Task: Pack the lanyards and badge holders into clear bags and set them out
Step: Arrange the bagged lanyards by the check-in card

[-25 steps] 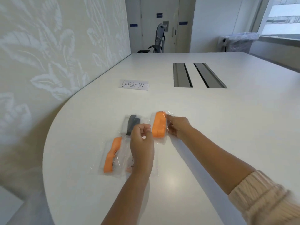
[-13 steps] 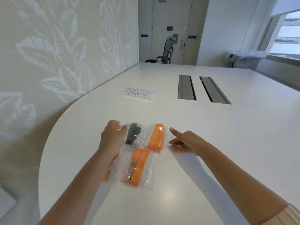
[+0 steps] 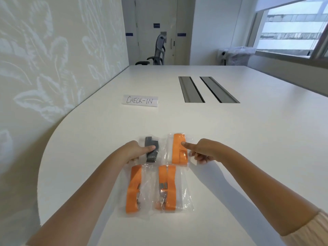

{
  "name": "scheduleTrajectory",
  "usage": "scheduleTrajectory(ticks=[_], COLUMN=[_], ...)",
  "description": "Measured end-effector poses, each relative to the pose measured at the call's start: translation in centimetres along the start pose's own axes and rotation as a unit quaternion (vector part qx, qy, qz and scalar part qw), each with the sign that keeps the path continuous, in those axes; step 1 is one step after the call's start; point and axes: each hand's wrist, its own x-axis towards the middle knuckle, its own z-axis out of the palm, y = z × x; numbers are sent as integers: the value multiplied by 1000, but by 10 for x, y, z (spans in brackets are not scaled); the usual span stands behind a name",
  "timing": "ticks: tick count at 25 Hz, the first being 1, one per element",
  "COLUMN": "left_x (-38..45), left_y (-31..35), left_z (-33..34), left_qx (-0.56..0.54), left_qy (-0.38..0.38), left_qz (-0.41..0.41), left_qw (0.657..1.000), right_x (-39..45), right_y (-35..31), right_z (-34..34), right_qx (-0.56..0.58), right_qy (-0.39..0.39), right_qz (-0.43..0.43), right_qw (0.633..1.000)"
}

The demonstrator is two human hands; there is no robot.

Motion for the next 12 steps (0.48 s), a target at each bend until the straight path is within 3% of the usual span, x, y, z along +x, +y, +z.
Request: scheduleTrajectory(ticks=[3, 6, 9, 12], left_x=[10, 23, 38, 53], left_y=[-2, -6, -5, -15], left_z=[22, 21, 10, 4], left_qx=[118, 65, -56, -289], left_qy=[68, 84, 70, 41], left_qz=[73, 109, 113, 104], left_qw=[988, 988, 990, 951], right_x=[4, 7, 7, 10], right_y=[-3, -7, -11, -14], right_z=[10, 17, 20, 24], right_qx=[-70, -89, 58, 262], right_qy=[12, 30, 62, 38], right_qz=[13, 34, 49, 55], right_qw=[997, 995, 995, 963])
